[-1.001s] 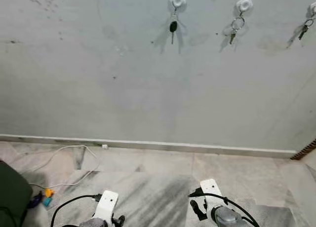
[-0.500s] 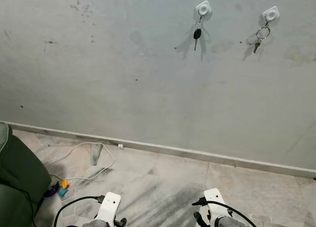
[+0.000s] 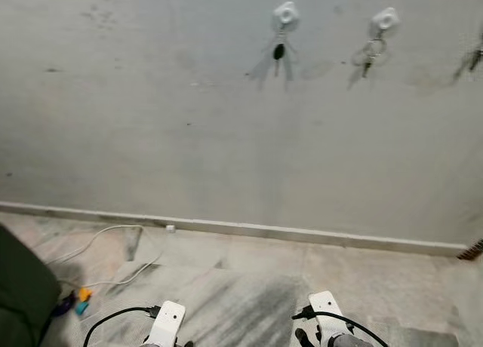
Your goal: Hang keys on a hook
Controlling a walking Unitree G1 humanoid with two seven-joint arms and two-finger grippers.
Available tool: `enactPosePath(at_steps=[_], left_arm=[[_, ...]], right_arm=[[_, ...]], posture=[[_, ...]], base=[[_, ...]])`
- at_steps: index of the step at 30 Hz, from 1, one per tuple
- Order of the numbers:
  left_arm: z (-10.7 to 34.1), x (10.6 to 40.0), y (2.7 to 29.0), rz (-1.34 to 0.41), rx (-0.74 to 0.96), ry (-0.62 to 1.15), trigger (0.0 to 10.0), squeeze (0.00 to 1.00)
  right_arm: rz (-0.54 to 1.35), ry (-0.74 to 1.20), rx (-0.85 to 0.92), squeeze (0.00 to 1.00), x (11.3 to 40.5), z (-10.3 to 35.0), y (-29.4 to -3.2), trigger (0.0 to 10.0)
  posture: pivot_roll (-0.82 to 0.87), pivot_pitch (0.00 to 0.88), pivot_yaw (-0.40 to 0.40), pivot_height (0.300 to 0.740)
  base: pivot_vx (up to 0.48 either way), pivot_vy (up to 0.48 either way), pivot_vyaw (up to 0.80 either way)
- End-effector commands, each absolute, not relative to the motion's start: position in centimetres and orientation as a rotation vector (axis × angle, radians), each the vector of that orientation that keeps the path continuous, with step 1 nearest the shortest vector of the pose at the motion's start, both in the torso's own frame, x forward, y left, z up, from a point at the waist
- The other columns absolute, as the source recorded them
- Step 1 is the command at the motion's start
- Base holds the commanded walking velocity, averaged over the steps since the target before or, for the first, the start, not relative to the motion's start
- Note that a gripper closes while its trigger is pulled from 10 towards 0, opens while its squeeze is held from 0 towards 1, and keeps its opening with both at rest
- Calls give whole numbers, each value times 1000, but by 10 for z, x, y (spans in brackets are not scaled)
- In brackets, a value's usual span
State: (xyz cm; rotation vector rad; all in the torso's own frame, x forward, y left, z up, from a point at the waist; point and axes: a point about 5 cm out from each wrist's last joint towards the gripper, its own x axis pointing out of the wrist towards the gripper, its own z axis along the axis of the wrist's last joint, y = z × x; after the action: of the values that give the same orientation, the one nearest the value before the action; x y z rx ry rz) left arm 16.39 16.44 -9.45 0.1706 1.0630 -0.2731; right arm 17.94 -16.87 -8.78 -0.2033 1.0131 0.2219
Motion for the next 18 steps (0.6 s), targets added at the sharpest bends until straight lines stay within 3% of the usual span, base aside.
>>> enactPosePath(at_steps=[1,18], left_arm=[[-95,162,166,-275,174,1075,10000,0],[-95,163,169,-292,199,1076,10000,0]], right_arm=[[233,1032,-212,0,175,-90,-169,10000],[245,1045,-218,0,173,-91,-166,10000]], posture=[[66,35,28,740],[61,38,29,740]], base=[[0,0,-769],[0,0,-769]])
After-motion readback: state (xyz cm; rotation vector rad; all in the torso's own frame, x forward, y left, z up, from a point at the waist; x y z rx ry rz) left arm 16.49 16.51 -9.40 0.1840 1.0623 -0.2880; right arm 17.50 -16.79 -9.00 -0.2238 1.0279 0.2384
